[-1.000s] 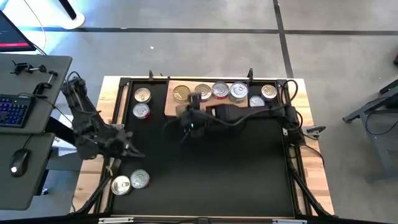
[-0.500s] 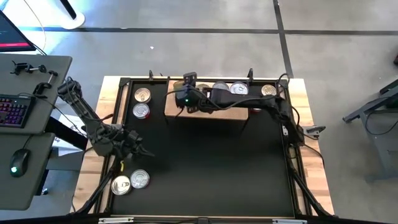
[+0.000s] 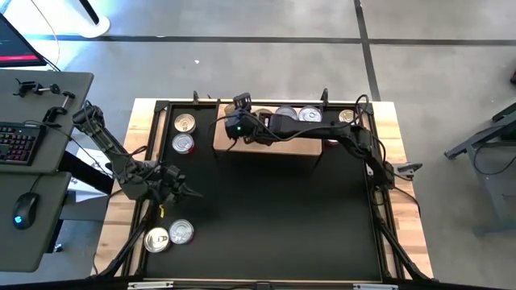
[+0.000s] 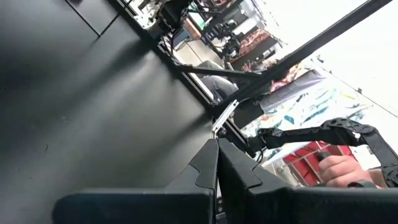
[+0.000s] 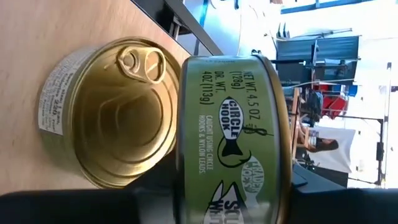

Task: Stack canned seafood by type on shelf
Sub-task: Stack the green tuna can on top of the green tuna can on the shelf

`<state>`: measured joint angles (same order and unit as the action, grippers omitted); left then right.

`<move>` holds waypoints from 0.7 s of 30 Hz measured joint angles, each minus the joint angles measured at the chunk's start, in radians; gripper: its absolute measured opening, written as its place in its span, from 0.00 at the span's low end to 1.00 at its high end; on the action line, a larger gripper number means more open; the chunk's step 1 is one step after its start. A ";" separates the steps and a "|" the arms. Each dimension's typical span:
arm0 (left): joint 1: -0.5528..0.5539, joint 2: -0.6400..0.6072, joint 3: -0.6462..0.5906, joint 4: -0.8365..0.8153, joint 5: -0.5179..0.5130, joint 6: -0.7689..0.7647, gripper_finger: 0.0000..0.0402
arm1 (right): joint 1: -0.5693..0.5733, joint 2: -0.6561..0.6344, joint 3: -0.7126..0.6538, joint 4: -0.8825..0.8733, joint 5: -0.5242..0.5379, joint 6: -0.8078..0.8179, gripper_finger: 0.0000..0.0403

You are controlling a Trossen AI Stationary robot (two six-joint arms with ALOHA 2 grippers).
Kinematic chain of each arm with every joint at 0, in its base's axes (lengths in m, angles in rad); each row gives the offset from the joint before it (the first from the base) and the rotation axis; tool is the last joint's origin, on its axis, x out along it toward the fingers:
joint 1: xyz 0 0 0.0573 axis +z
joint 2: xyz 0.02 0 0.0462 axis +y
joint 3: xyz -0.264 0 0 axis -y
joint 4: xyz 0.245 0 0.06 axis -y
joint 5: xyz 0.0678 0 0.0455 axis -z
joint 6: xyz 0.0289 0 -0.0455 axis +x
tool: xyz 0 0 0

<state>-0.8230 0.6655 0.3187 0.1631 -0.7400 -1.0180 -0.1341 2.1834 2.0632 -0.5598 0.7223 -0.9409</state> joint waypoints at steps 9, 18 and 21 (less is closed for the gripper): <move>0.000 0.000 0.000 0.000 0.000 0.017 0.00 | -0.001 0.000 0.000 -0.002 -0.062 0.046 0.32; 0.000 0.000 0.000 -0.001 0.000 0.018 0.00 | -0.019 -0.001 0.000 0.000 -0.072 0.124 0.32; 0.000 0.000 0.000 -0.001 0.000 0.017 0.00 | -0.017 -0.001 0.000 -0.001 -0.077 0.159 0.32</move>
<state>-0.8234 0.6655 0.3187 0.1623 -0.7399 -1.0008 -0.1511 2.1826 2.0632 -0.5610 0.6455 -0.7814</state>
